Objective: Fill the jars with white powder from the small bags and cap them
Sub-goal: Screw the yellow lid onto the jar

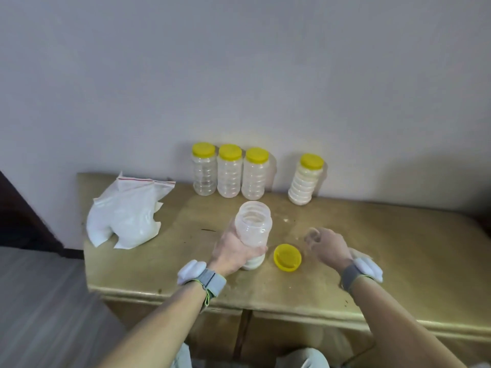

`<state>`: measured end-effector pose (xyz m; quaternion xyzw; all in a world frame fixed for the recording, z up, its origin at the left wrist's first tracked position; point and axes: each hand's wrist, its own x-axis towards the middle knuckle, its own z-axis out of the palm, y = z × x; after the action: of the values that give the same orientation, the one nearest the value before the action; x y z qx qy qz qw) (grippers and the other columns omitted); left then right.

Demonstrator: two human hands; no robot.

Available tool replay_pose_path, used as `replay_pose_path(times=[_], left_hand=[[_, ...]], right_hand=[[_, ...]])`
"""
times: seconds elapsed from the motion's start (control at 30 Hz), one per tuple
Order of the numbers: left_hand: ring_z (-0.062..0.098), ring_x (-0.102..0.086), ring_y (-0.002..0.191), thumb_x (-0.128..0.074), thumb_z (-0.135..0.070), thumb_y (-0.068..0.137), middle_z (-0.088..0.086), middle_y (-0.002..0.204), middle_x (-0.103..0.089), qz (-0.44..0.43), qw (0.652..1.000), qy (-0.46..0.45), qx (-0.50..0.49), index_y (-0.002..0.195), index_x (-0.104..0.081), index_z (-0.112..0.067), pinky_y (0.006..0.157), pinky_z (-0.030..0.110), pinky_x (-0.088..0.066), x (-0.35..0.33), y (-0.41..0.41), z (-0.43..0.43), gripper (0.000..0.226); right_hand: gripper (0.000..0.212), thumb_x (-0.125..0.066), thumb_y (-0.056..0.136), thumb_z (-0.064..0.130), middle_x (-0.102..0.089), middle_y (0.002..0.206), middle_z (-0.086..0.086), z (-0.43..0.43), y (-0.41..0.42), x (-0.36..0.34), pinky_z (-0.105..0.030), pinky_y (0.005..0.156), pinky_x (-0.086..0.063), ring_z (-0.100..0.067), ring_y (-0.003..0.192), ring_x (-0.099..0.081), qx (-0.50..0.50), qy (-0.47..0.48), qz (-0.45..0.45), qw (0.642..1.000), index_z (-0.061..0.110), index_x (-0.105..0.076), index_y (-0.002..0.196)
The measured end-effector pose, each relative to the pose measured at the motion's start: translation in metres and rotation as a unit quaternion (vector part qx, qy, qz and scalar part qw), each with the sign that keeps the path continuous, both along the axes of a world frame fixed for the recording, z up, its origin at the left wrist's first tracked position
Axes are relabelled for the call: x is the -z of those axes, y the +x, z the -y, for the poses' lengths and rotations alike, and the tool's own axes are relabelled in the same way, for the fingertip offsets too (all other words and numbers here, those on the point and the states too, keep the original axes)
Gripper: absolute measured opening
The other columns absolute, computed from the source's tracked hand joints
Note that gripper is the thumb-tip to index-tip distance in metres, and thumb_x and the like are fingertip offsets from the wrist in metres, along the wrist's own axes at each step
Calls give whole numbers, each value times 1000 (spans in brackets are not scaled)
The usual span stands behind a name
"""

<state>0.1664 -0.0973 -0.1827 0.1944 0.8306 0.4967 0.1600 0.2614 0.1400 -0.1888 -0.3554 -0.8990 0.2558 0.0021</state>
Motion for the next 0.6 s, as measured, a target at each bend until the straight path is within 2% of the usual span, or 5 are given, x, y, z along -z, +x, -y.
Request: replay_pose_path(times=[0.17, 0.33, 0.43, 0.53, 0.6], left_hand=[[19, -57, 103, -83, -53, 59, -11, 113, -57, -87, 988, -126, 23, 124, -40, -37, 81, 33, -44, -11, -9, 1, 79], [24, -56, 104, -74, -56, 52, -5, 112, -52, -149, 958, -228, 91, 125, -37, -37, 86, 41, -50, -19, -23, 26, 85], [23, -52, 108, -71, -59, 50, -7, 114, -53, -175, 942, -265, 110, 127, -36, -38, 87, 39, -45, -15, -26, 36, 87], [20, -52, 103, -70, -58, 54, -10, 117, -61, -192, 936, -269, 120, 128, -37, -38, 83, 36, -41, -12, -22, 40, 84], [21, -57, 100, -73, -53, 58, -11, 119, -62, -184, 942, -256, 116, 131, -37, -38, 81, 35, -42, -12, -19, 41, 83]], right_hand=[[23, -41, 104, 35, -64, 93, -5, 39, -12, -23, -33, 80, -40, -28, 94, -57, -50, -29, -155, 986, 18, -56, 98], [25, -39, 107, 31, -58, 115, 17, 78, -28, -30, -22, 93, -30, -14, 107, -45, -116, -62, -266, 955, 23, -58, 121], [26, -39, 107, 32, -59, 118, 11, 99, -30, -22, -26, 98, -36, -11, 110, -49, -114, -142, -290, 940, 22, -56, 124], [41, -36, 108, 32, -49, 137, 15, 118, -29, -13, -25, 111, -27, -7, 127, -38, -105, -154, -282, 941, 21, -46, 145], [44, -32, 108, 37, -46, 137, 16, 128, -27, -8, -18, 107, -21, -6, 129, -32, -91, -155, -292, 940, 23, -42, 148]])
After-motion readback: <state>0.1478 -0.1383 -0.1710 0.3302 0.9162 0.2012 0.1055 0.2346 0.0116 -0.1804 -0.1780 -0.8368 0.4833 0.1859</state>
